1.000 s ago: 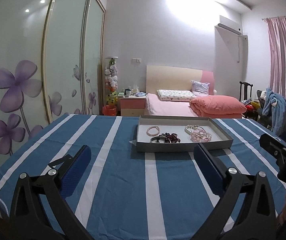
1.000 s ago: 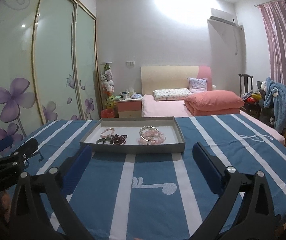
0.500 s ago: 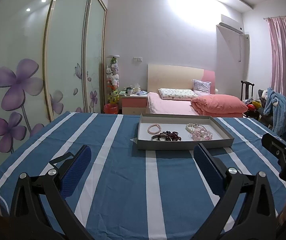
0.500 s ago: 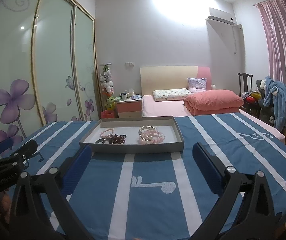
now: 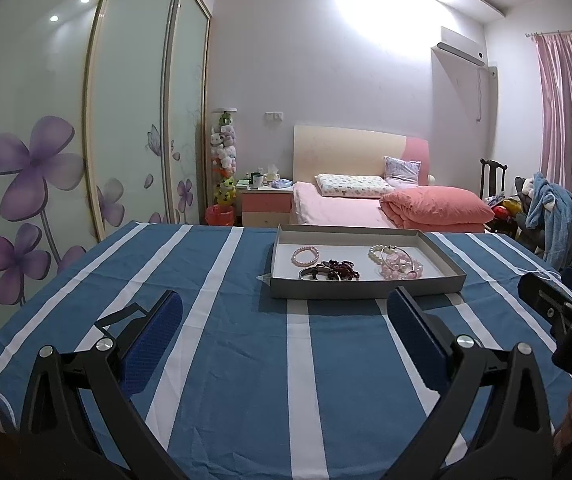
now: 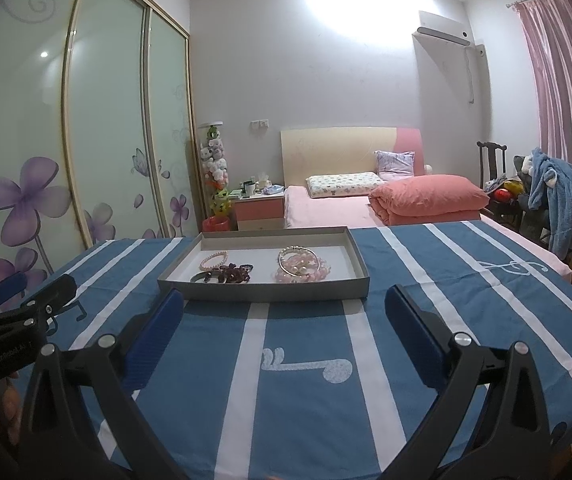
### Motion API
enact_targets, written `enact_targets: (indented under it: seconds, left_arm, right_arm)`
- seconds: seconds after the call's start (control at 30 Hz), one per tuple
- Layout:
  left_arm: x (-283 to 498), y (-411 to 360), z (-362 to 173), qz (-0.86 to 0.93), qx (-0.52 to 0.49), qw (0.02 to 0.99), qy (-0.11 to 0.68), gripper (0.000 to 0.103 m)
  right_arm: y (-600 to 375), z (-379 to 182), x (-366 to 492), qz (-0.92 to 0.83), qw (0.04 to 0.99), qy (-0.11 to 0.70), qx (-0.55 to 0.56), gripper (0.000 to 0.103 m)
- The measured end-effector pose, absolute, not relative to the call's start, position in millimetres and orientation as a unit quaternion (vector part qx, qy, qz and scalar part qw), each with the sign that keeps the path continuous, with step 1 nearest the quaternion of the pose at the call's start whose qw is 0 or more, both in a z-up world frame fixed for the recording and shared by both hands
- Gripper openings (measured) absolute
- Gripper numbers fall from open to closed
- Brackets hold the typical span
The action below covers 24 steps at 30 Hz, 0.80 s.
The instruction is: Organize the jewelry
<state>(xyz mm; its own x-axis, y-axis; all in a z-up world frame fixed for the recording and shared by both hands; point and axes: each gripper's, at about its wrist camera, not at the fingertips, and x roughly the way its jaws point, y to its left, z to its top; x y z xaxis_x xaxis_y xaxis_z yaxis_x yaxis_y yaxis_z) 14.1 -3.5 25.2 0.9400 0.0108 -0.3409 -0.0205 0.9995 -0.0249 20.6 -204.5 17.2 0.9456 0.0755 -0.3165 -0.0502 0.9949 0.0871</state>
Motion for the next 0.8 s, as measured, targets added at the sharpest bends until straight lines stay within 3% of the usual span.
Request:
enact_targets:
  seconds: [0.8]
  left_arm:
    - [11.3, -9.4, 20.2, 0.005, -0.013, 0.984, 0.178, 0.101]
  right_arm:
    - [-204.0, 17.2, 21.9, 0.031, 0.985, 0.163, 0.039, 0.099]
